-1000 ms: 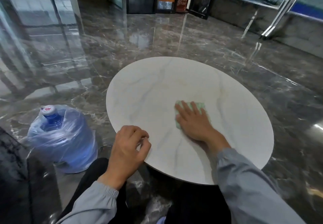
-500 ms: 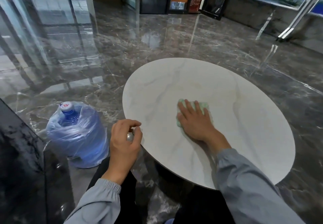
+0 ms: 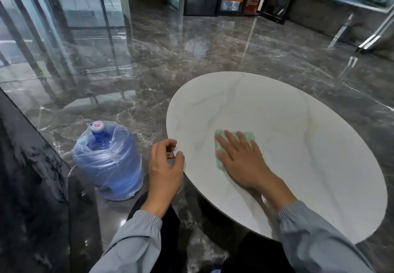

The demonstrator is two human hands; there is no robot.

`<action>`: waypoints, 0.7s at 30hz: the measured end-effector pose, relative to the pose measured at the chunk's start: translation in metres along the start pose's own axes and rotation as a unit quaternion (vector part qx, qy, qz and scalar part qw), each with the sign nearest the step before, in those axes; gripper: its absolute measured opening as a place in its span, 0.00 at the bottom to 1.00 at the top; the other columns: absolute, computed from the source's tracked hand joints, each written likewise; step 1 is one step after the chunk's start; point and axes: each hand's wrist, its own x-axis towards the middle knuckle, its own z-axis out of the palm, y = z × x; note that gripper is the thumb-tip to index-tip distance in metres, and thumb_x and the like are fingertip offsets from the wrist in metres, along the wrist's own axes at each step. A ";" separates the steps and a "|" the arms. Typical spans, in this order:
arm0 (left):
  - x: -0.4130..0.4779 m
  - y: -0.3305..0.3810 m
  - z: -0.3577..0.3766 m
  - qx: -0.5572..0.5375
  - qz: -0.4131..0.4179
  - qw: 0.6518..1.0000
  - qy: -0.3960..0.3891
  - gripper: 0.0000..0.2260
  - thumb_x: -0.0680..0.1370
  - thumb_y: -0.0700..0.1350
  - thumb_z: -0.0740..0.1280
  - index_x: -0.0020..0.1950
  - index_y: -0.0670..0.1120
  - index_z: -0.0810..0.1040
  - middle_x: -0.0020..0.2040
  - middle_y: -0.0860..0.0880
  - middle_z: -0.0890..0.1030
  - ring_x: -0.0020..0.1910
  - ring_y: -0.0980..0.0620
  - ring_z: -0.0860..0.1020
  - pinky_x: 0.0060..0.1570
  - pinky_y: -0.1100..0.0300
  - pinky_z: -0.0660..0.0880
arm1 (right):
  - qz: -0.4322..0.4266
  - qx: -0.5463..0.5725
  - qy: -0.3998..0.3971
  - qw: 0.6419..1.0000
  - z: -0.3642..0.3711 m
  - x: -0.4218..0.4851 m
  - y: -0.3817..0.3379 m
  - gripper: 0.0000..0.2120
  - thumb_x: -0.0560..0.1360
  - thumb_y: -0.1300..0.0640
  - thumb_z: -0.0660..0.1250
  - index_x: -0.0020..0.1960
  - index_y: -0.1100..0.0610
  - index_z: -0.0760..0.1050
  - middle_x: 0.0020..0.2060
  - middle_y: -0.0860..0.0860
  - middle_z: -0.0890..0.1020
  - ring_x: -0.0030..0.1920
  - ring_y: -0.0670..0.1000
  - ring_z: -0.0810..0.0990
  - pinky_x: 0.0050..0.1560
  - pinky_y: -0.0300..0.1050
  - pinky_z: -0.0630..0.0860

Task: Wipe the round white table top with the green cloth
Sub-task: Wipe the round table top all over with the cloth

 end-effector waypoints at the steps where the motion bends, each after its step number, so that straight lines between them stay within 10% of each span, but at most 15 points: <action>1: 0.001 0.001 0.000 0.001 -0.003 1.000 -0.002 0.11 0.81 0.40 0.68 0.61 0.51 0.76 0.58 0.54 0.74 0.55 0.58 0.77 0.55 0.69 0.73 | 0.016 0.006 -0.004 1.000 -0.002 0.014 -0.006 0.27 0.85 0.38 0.42 0.83 0.35 0.41 0.83 0.40 0.41 0.83 0.50 0.35 0.80 0.59 0.35; 10: 0.012 -0.007 -0.001 -0.044 -0.040 0.997 0.040 0.09 0.80 0.40 0.67 0.58 0.51 0.78 0.58 0.49 0.80 0.57 0.53 0.79 0.58 0.59 0.76 | -0.171 -0.043 -0.013 0.984 0.019 -0.054 -0.067 0.29 0.85 0.37 0.46 0.82 0.34 0.38 0.83 0.39 0.39 0.82 0.49 0.32 0.80 0.58 0.33; 17: 0.012 -0.010 -0.005 -0.065 -0.039 0.996 0.039 0.10 0.80 0.39 0.67 0.58 0.51 0.78 0.57 0.50 0.80 0.58 0.48 0.79 0.57 0.43 0.80 | 0.026 0.002 -0.027 0.999 0.001 -0.013 0.004 0.27 0.84 0.36 0.41 0.81 0.32 0.39 0.82 0.38 0.38 0.82 0.49 0.33 0.80 0.59 0.34; 21: 0.010 -0.007 -0.007 -0.075 -0.026 0.996 0.039 0.11 0.80 0.36 0.67 0.57 0.51 0.78 0.56 0.48 0.80 0.57 0.48 0.79 0.57 0.42 0.79 | -0.043 -0.002 -0.034 0.999 0.004 0.030 -0.062 0.27 0.85 0.38 0.43 0.83 0.36 0.41 0.83 0.41 0.39 0.82 0.54 0.33 0.78 0.64 0.33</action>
